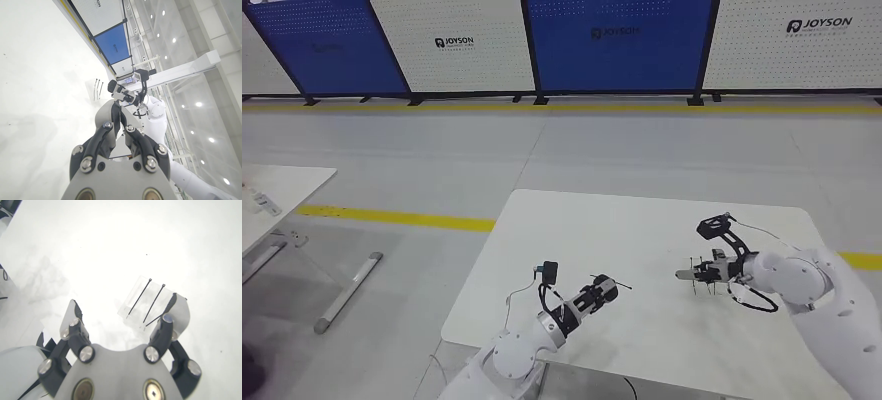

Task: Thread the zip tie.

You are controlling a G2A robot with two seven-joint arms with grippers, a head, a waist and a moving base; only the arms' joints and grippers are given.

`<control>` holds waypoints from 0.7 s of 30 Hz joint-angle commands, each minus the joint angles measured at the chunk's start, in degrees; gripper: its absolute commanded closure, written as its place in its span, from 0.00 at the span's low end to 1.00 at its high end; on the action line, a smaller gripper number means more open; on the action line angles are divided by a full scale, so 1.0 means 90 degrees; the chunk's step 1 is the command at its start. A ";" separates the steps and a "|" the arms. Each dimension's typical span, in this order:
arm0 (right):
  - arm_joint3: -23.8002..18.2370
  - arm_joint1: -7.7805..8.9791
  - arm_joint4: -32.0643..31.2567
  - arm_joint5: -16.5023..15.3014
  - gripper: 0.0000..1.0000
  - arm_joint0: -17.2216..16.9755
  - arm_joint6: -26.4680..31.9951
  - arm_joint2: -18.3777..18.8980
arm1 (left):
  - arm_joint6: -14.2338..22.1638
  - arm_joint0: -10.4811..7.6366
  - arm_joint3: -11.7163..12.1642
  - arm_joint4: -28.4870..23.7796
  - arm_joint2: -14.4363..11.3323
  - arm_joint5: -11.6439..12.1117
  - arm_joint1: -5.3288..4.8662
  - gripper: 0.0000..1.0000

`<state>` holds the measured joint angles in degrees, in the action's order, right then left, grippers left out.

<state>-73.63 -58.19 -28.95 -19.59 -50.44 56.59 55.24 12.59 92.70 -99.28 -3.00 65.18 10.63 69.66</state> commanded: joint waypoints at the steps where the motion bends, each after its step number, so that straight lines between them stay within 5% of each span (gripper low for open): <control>1: -0.0253 0.0102 0.0014 0.0012 0.00 -0.0275 -0.0096 0.0249 | 0.0000 0.0000 0.0000 0.0000 0.0000 0.0000 0.0000 1.00; 7: -0.0830 0.0311 0.0056 0.0012 0.00 -0.0604 -0.0035 0.0581 | 0.0000 0.0000 0.0000 0.0000 0.0000 0.0000 0.0000 1.00; 21: -0.0876 0.0301 0.0089 0.0141 0.00 -0.0579 0.0118 0.0470 | 0.0000 0.0000 0.0000 0.0000 0.0000 0.0000 0.0000 1.00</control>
<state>-81.28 -55.40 -28.09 -18.76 -55.74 57.04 59.82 12.59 92.70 -99.28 -3.00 65.18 10.63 69.66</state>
